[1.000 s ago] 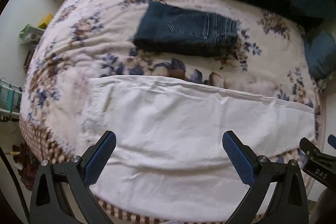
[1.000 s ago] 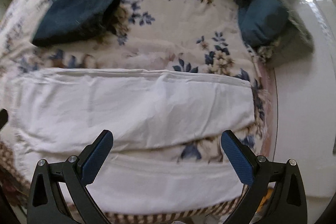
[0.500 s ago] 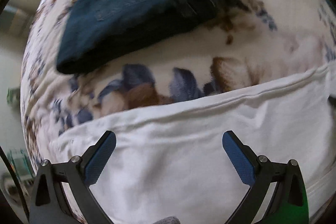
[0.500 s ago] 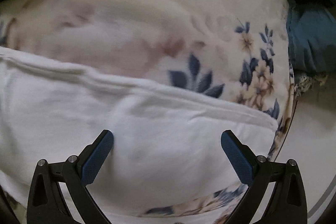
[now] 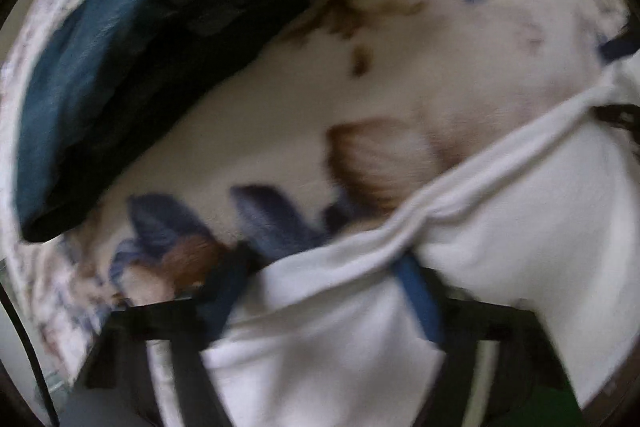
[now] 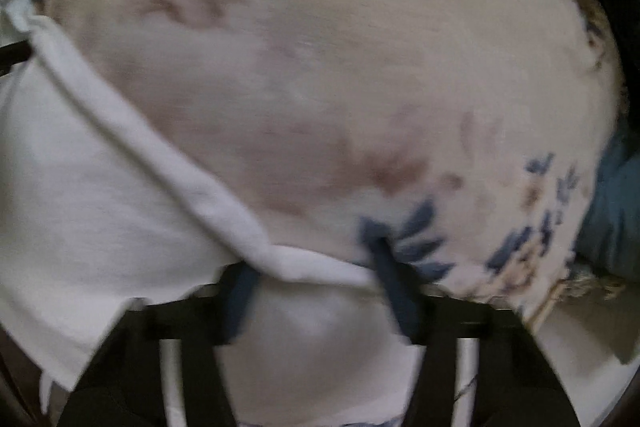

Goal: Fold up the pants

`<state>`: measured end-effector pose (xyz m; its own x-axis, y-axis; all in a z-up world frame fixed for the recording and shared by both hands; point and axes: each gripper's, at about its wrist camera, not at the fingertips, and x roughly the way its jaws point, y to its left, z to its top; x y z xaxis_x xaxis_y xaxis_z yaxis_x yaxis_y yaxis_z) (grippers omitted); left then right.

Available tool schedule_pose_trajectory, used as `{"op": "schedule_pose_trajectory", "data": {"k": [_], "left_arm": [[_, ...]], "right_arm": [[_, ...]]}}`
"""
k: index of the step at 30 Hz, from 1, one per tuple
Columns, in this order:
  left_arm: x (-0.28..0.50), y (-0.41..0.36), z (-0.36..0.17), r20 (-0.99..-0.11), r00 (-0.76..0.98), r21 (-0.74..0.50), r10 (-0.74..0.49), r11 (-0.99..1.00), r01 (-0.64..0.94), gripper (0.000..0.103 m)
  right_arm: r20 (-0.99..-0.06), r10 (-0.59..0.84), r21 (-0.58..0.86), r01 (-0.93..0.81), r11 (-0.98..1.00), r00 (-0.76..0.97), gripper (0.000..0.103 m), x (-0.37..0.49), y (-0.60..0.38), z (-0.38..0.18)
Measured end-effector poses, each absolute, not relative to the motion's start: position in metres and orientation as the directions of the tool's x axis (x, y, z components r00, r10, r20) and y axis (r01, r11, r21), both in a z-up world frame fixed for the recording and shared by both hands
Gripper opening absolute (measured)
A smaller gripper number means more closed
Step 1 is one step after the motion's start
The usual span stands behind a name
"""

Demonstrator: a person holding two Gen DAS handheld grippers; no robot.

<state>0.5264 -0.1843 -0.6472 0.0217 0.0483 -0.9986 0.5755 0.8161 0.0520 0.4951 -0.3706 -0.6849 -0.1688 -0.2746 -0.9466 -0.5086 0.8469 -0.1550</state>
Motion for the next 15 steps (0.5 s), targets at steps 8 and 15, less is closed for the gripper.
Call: {"op": "schedule_pose_trajectory", "data": {"k": [8,15], "left_arm": [[0.511,-0.164,-0.617,-0.997,0.072,0.021,-0.021,0.836,0.548,0.011],[0.485,-0.144,-0.557,-0.984,0.169,0.028,-0.058,0.883,0.469,0.007]], "right_arm": [[-0.979,-0.176,-0.131,-0.35,0.928,-0.102,0.011,0.476,-0.377,-0.648],[-0.991,-0.134,-0.131,-0.249,0.96,0.002,0.009,0.445,-0.388,-0.587]]}}
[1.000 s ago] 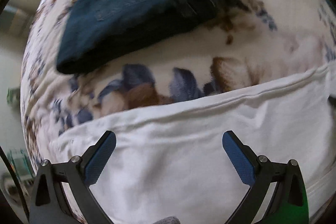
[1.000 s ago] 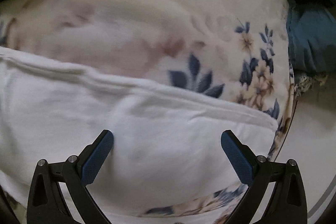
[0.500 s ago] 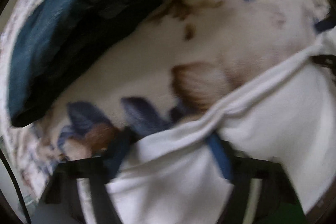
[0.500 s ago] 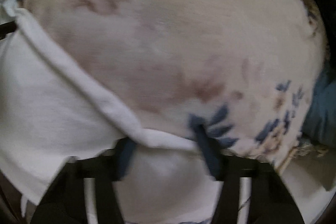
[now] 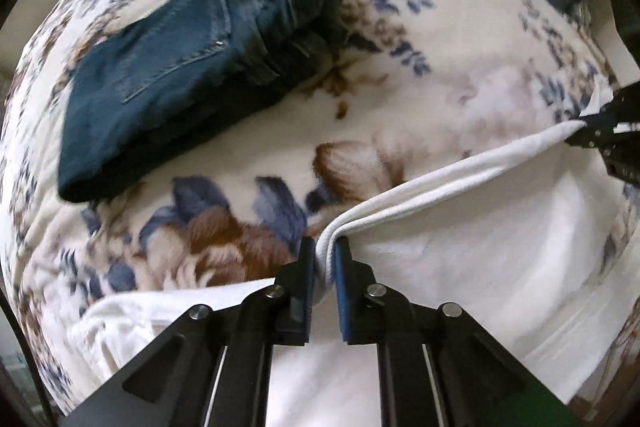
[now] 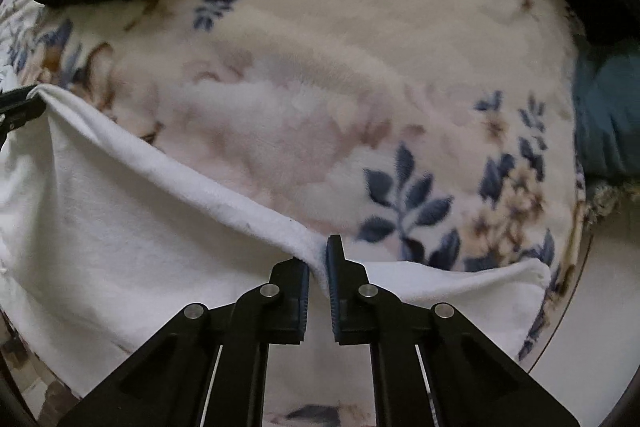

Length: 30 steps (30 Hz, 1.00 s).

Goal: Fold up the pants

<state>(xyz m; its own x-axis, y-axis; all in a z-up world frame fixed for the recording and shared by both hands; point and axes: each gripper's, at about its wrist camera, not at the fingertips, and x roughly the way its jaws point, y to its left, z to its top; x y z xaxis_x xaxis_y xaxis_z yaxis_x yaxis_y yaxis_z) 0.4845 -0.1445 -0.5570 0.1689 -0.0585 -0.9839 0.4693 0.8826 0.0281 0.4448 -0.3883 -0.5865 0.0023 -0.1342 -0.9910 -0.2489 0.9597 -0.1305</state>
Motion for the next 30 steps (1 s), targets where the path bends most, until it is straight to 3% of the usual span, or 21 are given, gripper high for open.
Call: {"op": "schedule_pose_trajectory", "data": {"k": [7,10,17,23,26,28,29,30], "left_arm": [[0.415,-0.137,-0.487,-0.97,0.222,-0.012,-0.102,0.928,0.373,0.007],[0.38,-0.156,-0.486,-0.974,0.189,-0.062,-0.121,0.954,0.292,0.007],[0.263,-0.155,-0.515,-0.984,0.028,-0.169,-0.174,0.977,0.127,0.006],[0.202,-0.149,-0.58,-0.978,-0.087,-0.195,-0.189,0.978,0.069,0.006],[0.191,-0.149,-0.6,-0.979,-0.104,-0.185,-0.175,0.978,0.096,0.009],[0.192,-0.146,-0.593,-0.979,-0.099,-0.187,-0.178,0.978,0.089,0.021],[0.192,-0.144,-0.588,-0.978,-0.1,-0.19,-0.182,0.978,0.081,0.023],[0.192,-0.141,-0.577,-0.98,-0.082,-0.187,-0.18,0.979,0.077,0.034]], "right_arm": [[-0.989,-0.127,-0.139,-0.184,0.973,0.078,0.006,0.378,-0.363,-0.522],[-0.986,-0.137,-0.151,-0.16,0.975,0.098,0.006,0.334,-0.366,-0.516],[-0.983,-0.166,-0.176,-0.135,0.975,0.079,0.006,0.233,-0.384,-0.537],[-0.976,-0.216,-0.207,-0.179,0.962,-0.03,0.006,0.147,-0.372,-0.594],[-0.964,-0.261,-0.245,-0.21,0.947,-0.049,0.01,0.123,-0.361,-0.612],[-0.962,-0.263,-0.245,-0.195,0.95,-0.07,0.019,0.12,-0.359,-0.613],[-0.968,-0.239,-0.223,-0.169,0.96,-0.081,0.027,0.121,-0.36,-0.609],[-0.975,-0.205,-0.191,-0.141,0.971,-0.089,0.051,0.121,-0.362,-0.603]]}}
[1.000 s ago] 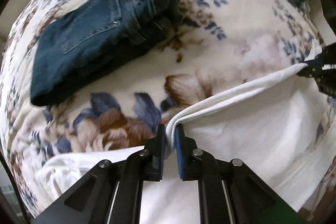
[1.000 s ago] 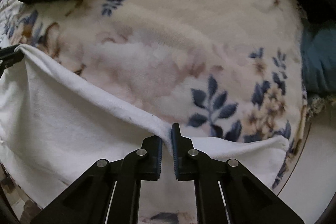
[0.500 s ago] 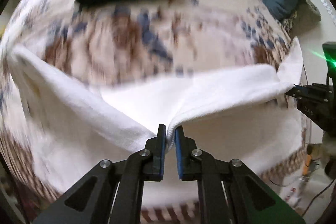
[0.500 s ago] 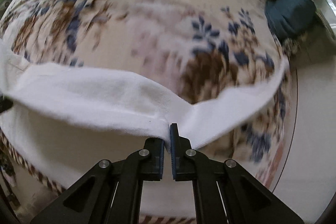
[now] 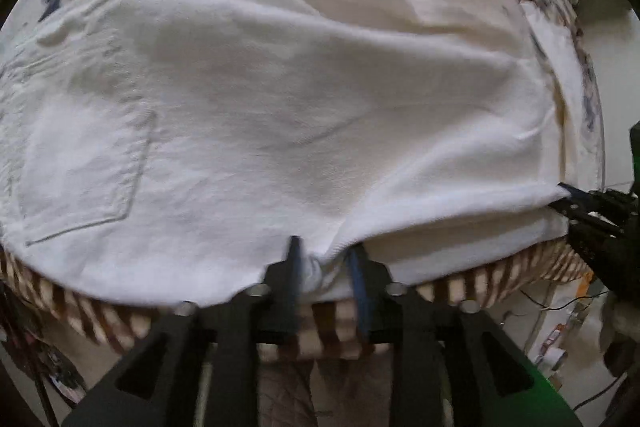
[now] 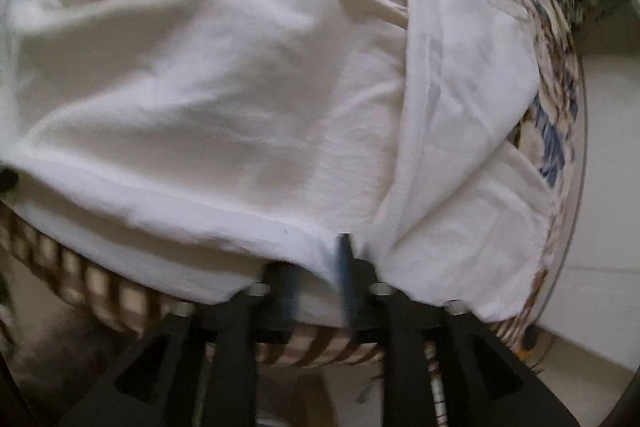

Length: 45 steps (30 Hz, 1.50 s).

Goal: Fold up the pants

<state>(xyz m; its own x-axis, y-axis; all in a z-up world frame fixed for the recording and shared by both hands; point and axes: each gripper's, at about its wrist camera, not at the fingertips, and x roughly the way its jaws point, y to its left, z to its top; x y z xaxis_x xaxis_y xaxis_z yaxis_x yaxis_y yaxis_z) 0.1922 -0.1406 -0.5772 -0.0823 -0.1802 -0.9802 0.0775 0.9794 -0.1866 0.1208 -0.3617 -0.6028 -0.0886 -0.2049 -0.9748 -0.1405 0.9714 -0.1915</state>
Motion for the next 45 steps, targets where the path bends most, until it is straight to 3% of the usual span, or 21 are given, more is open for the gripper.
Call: {"op": "schedule_pose_trajectory", "data": {"k": [1,2,3,6,12,17,18,19,20,21,22,26,30,38,42,44,45], "left_arm": [[0.19,-0.137,-0.571,-0.985,-0.067,-0.167,-0.162,0.982,0.085,0.047],[0.189,-0.136,-0.562,-0.989,-0.047,-0.146,-0.142,0.985,0.092,0.051],[0.188,-0.132,-0.547,-0.992,-0.002,-0.123,-0.124,0.988,0.094,0.055],[0.191,-0.13,-0.524,-0.995,0.089,-0.038,-0.046,0.995,0.093,0.087],[0.235,-0.149,-0.552,-0.978,0.155,0.156,0.137,0.981,0.117,0.088],[0.264,-0.166,-0.565,-0.975,0.144,0.188,0.169,0.974,0.126,0.088],[0.268,-0.169,-0.564,-0.975,0.146,0.188,0.169,0.974,0.129,0.088],[0.27,-0.173,-0.562,-0.975,0.15,0.186,0.166,0.974,0.132,0.088],[0.271,-0.176,-0.56,-0.975,0.15,0.183,0.162,0.974,0.137,0.088],[0.271,-0.181,-0.557,-0.977,0.15,0.172,0.15,0.974,0.145,0.088],[0.27,-0.185,-0.554,-0.978,0.151,0.164,0.141,0.975,0.149,0.088],[0.261,-0.198,-0.547,-0.986,0.128,0.129,0.109,0.978,0.165,0.088],[0.247,-0.208,-0.549,-0.991,0.103,0.105,0.088,0.979,0.175,0.088],[0.23,-0.23,-0.564,-0.994,0.065,0.094,0.083,0.977,0.19,0.088],[0.225,-0.227,-0.564,-0.995,0.057,0.09,0.081,0.98,0.177,0.088],[0.223,-0.224,-0.564,-0.995,0.053,0.088,0.08,0.982,0.166,0.088],[0.223,-0.224,-0.564,-0.995,0.053,0.09,0.083,0.983,0.161,0.088]], "right_arm": [[-0.985,-0.147,-0.138,-0.098,0.986,-0.092,0.076,0.118,-0.364,-0.591],[-0.991,-0.105,-0.099,-0.071,0.993,-0.083,0.086,0.117,-0.366,-0.582],[-0.995,-0.068,-0.065,-0.039,0.997,-0.069,0.09,0.114,-0.368,-0.57],[-1.0,0.006,0.004,0.098,0.995,-0.02,0.09,0.107,-0.386,-0.535],[-0.992,-0.105,-0.084,0.25,0.964,0.07,0.09,0.168,-0.423,-0.526],[-0.967,-0.252,-0.252,0.149,0.956,-0.018,0.089,0.235,-0.407,-0.583],[-0.958,-0.282,-0.287,0.117,0.951,-0.054,0.077,0.242,-0.405,-0.595],[-0.951,-0.302,-0.308,0.097,0.946,-0.071,0.05,0.241,-0.402,-0.602],[-0.946,-0.318,-0.322,0.113,0.94,-0.057,0.04,0.24,-0.405,-0.6],[-0.951,-0.308,-0.309,0.154,0.939,-0.028,0.019,0.236,-0.412,-0.591],[-0.956,-0.295,-0.287,0.228,0.93,0.0,0.009,0.224,-0.424,-0.576],[-0.971,-0.225,-0.142,0.568,0.811,0.08,0.009,0.139,-0.5,-0.516],[-0.99,-0.102,0.02,0.815,0.579,0.096,0.008,0.04,-0.578,-0.511],[-0.986,0.087,0.166,0.901,0.401,0.143,0.006,-0.025,-0.633,-0.566],[-0.952,0.183,0.3,0.875,0.381,0.246,0.01,-0.027,-0.632,-0.567],[-0.933,0.233,0.344,0.873,0.345,0.275,0.033,-0.024,-0.63,-0.572],[-0.927,0.252,0.353,0.874,0.334,0.278,0.056,-0.021,-0.629,-0.576]]}}
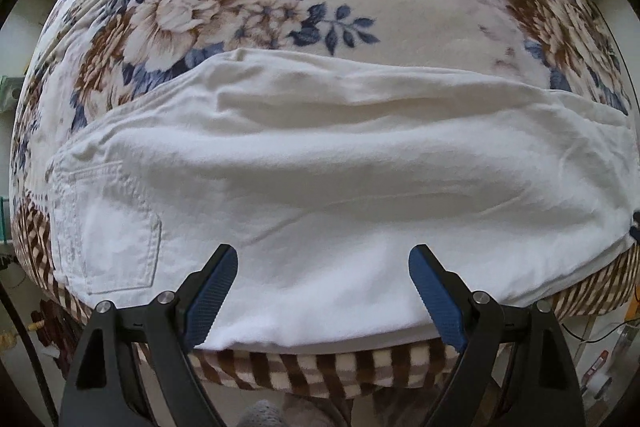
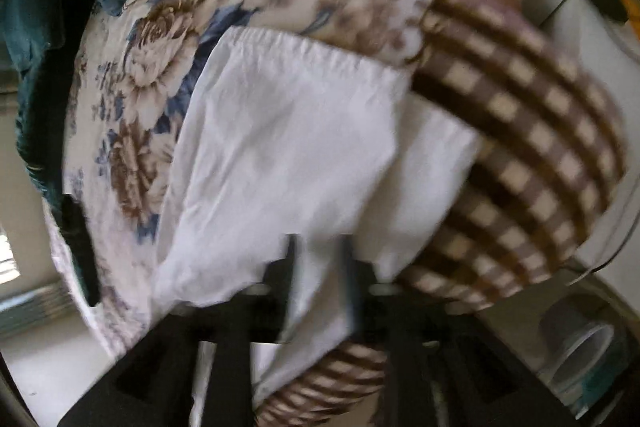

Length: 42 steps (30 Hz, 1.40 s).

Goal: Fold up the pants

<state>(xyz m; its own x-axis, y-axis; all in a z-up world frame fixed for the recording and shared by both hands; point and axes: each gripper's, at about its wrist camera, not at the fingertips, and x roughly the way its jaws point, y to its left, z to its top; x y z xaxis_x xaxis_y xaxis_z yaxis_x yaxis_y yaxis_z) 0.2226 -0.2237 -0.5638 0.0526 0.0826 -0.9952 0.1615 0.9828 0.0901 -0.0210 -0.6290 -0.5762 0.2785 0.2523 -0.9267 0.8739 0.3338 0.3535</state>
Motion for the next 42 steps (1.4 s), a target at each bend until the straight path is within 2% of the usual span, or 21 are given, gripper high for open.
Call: {"op": "schedule_pose_trajectory", "data": {"k": [1,2,3,4,5,12,15,16,18,20,22,24,28,33,36,42], "left_arm": [[0.222,-0.223,-0.565,-0.995,0.051,0.092,0.085,0.983,0.157,0.088],[0.222,-0.223,-0.566,-0.995,0.048,0.093,0.087,0.984,0.154,0.088],[0.221,-0.222,-0.568,-0.995,0.043,0.096,0.091,0.984,0.148,0.088],[0.221,-0.222,-0.569,-0.995,0.041,0.098,0.093,0.985,0.144,0.088],[0.221,-0.222,-0.571,-0.995,0.038,0.098,0.094,0.985,0.142,0.088],[0.222,-0.208,-0.58,-0.998,0.006,0.065,0.065,0.989,0.133,0.088],[0.22,-0.198,-0.581,-0.998,-0.004,0.054,0.055,0.992,0.114,0.088],[0.218,-0.193,-0.581,-0.998,-0.002,0.055,0.056,0.993,0.104,0.088],[0.214,-0.183,-0.581,-0.998,-0.008,0.055,0.056,0.995,0.078,0.088],[0.206,-0.167,-0.58,-0.999,-0.021,0.037,0.038,0.999,0.032,0.088],[0.196,-0.144,-0.576,-1.0,-0.021,0.021,0.02,0.999,-0.035,0.088],[0.185,-0.115,-0.573,-1.0,-0.024,0.018,0.016,0.995,-0.099,0.088],[0.166,-0.046,-0.565,-1.0,-0.017,0.022,0.019,0.976,-0.215,0.087],[0.159,0.052,-0.562,-0.996,-0.002,0.082,0.086,0.943,-0.323,0.087],[0.16,0.119,-0.569,-1.0,0.007,0.015,0.02,0.905,-0.426,0.087],[0.164,0.207,-0.6,-0.992,0.015,-0.111,-0.126,0.803,-0.586,0.087]], "right_arm": [[-0.92,0.273,0.363,0.877,0.317,0.282,0.063,-0.019,-0.626,-0.584],[-0.913,0.288,0.372,0.877,0.303,0.288,0.063,-0.012,-0.629,-0.593],[-0.908,0.304,0.377,0.878,0.293,0.288,0.058,-0.007,-0.631,-0.605],[-0.904,0.298,0.39,0.877,0.28,0.307,0.019,-0.005,-0.628,-0.609],[-0.91,0.275,0.383,0.881,0.277,0.309,0.006,-0.005,-0.631,-0.612],[-0.934,0.18,0.353,0.871,0.341,0.308,0.005,-0.002,-0.631,-0.571],[-0.95,0.207,0.298,0.88,0.371,0.234,0.005,-0.008,-0.638,-0.582],[-0.955,0.234,0.263,0.887,0.38,0.183,0.011,-0.007,-0.642,-0.593],[-0.953,0.277,0.227,0.898,0.378,0.124,0.015,-0.009,-0.645,-0.606],[-0.95,0.281,0.241,0.888,0.391,0.135,0.02,-0.008,-0.637,-0.601],[-0.96,0.252,0.228,0.861,0.453,0.122,0.043,-0.004,-0.612,-0.585],[-0.96,0.26,0.219,0.853,0.474,0.102,0.05,-0.005,-0.58,-0.576],[-0.895,0.435,0.325,0.816,0.478,0.101,0.05,0.002,-0.493,-0.581],[-0.86,0.505,0.385,0.744,0.546,0.075,0.05,0.029,-0.395,-0.588],[-0.853,0.518,0.386,0.749,0.539,0.067,0.05,0.04,-0.355,-0.597],[-0.853,0.512,0.378,0.799,0.467,0.104,0.05,0.05,-0.318,-0.615]]}}
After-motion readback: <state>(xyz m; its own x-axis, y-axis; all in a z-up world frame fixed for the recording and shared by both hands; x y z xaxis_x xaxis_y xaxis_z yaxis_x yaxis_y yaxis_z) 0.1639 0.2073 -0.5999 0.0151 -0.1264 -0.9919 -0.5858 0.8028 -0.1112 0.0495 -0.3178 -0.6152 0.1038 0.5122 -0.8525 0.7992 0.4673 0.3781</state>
